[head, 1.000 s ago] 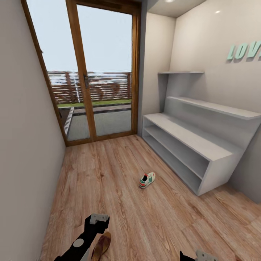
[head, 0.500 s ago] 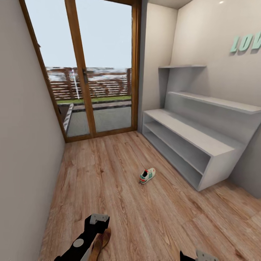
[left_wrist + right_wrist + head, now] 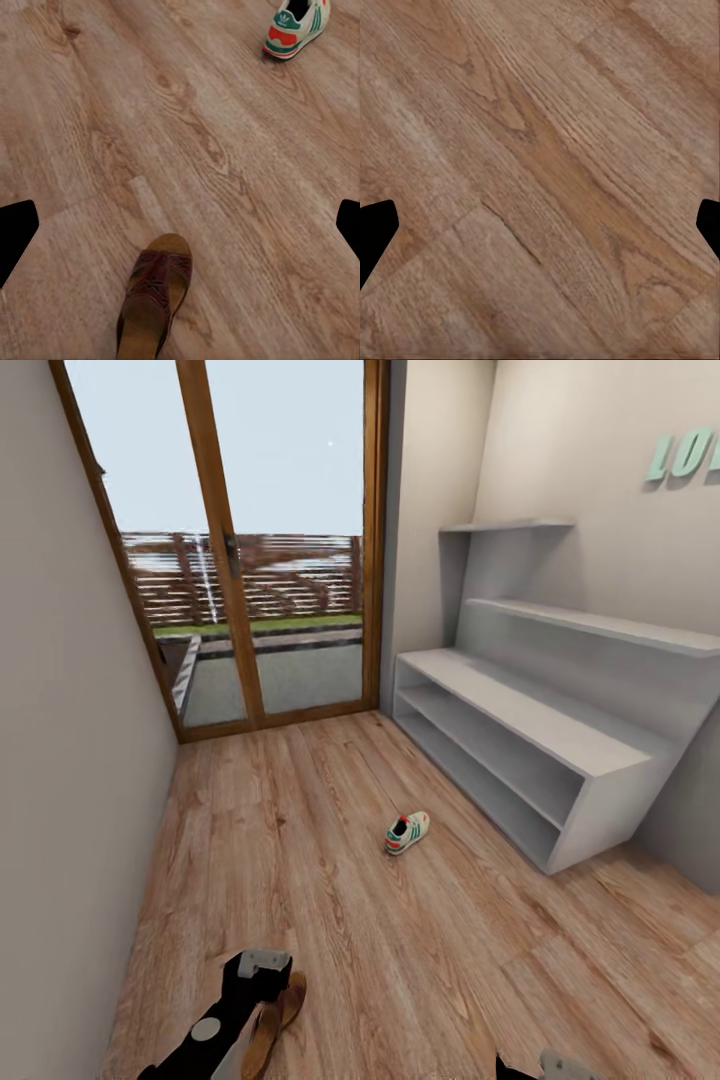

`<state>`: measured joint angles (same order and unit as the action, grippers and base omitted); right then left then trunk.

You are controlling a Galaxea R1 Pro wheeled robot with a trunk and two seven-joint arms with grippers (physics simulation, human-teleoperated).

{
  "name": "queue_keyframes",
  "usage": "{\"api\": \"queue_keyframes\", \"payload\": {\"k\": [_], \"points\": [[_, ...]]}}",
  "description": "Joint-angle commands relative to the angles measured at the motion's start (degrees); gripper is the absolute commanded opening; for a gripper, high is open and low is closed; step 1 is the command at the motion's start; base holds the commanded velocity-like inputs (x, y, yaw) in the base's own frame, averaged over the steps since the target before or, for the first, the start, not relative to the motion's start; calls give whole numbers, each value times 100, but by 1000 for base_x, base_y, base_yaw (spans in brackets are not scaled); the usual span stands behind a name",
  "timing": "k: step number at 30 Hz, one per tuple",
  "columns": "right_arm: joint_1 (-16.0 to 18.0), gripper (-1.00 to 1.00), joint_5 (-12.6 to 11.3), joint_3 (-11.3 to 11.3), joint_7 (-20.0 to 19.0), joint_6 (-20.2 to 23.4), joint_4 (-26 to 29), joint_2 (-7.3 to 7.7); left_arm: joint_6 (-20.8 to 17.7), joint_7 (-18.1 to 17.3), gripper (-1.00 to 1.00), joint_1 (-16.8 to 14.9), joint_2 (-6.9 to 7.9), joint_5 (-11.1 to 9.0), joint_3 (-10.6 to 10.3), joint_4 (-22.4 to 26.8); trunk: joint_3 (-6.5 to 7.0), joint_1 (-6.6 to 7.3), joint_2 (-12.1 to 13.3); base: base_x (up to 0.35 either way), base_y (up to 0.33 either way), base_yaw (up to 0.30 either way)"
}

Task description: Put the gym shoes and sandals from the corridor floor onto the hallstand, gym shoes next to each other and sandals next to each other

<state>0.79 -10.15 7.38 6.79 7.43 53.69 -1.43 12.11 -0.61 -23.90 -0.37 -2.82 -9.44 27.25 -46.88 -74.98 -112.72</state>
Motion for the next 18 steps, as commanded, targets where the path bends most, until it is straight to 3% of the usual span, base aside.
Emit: {"api": "queue_keyframes", "payload": {"k": [1, 7, 9, 10, 13, 18], "points": [[1, 100, -44, 6, 16, 105, 18, -2, 19, -7, 100, -7, 31, -29, -16, -2, -33, -22, -44, 0, 0, 0], [6, 100, -26, 8, 22, 855, 588, -5, 15, -9, 100, -31, 206, -27, -8, 12, -198, -154, -285, 0, 0, 0], [8, 100, -24, 8, 27, 1315, 1191, -8, 13, -9, 100, -42, 279, -26, -7, 15, -253, -198, -365, 0, 0, 0], [8, 100, -23, 9, 25, 1791, 1840, -7, 12, -10, 100, -48, 340, -26, -6, 25, -280, -219, -405, 0, 0, 0], [9, 100, -23, 9, 20, 2345, 2504, -7, 11, -10, 100, -51, 415, -26, -4, 59, -363, -285, -525, 0, 0, 0], [9, 100, -27, 4, 15, 2680, 2848, -5, 11, -10, 100, -53, 453, -26, -5, 84, -500, -395, -726, 0, 0, 0]]}}
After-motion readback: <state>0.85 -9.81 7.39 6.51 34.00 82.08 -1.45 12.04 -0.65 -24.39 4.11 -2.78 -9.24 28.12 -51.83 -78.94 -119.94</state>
